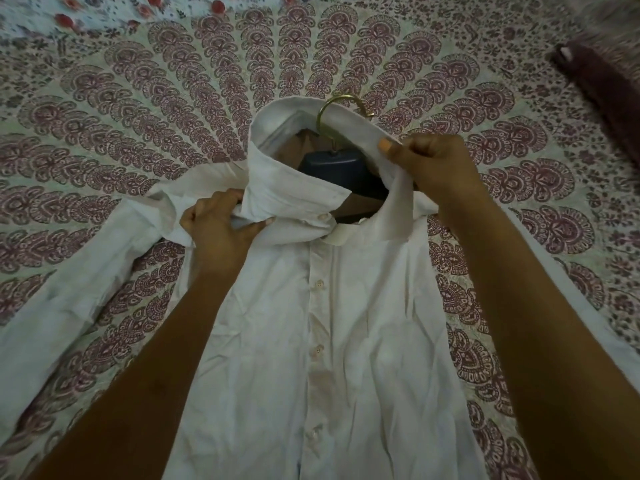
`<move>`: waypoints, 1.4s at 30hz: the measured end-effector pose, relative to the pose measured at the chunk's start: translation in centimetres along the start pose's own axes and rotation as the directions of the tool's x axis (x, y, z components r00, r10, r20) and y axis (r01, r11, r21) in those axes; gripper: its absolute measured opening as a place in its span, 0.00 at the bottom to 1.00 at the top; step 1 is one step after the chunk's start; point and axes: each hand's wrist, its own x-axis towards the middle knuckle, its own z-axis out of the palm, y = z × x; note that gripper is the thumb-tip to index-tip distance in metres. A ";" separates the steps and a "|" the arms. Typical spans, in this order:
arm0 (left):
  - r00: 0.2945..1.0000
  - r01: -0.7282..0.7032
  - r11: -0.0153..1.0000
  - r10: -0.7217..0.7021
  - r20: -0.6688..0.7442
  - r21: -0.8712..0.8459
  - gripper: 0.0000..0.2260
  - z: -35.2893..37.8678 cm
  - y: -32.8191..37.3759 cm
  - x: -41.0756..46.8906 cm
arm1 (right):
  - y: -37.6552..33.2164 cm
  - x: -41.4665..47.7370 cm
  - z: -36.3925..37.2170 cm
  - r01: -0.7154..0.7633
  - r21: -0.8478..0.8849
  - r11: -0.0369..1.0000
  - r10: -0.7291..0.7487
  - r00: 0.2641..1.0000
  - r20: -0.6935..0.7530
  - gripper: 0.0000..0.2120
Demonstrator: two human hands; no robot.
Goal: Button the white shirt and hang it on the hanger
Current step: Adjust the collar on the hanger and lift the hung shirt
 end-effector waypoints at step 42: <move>0.998 -0.054 0.999 0.054 0.039 0.005 0.20 -0.5 -1.2 -0.6 | 1.3 0.6 3.2 0.171 -0.166 0.971 -0.175 0.984 -0.013 0.06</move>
